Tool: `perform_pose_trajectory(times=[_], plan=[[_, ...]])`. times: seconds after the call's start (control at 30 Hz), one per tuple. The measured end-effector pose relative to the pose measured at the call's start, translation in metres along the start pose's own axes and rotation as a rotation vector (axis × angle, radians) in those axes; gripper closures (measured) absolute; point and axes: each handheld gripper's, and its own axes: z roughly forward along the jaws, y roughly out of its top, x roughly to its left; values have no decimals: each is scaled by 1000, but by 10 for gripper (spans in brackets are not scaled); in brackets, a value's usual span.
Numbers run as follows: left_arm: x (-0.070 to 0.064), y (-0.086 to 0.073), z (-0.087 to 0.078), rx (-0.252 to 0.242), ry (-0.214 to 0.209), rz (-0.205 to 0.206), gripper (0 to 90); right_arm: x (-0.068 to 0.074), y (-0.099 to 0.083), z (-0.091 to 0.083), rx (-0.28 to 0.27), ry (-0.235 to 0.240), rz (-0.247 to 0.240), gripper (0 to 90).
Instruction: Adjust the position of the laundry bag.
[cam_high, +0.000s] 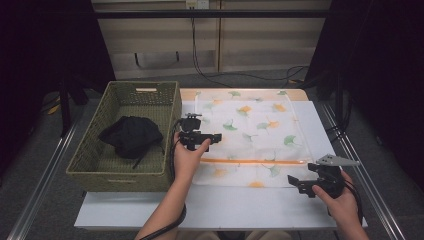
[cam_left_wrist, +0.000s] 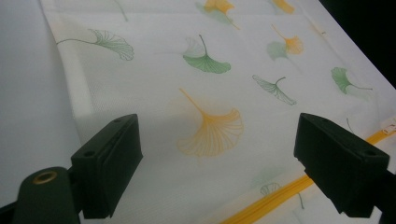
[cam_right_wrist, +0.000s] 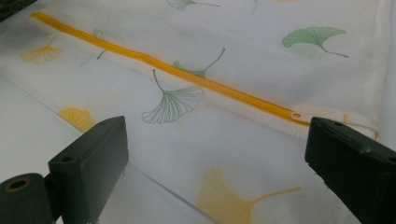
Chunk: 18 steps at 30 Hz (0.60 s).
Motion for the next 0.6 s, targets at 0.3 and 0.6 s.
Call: perform_pose_trajectory(times=[0.3, 0.6], plan=[[-3, -8, -4, -3, -37, 25, 142, -8, 5, -2, 11, -25, 32, 89], [-8, -17, -3, 13, -64, 58, 138, -18, 9, -5, 21, -61, 37, 153]])
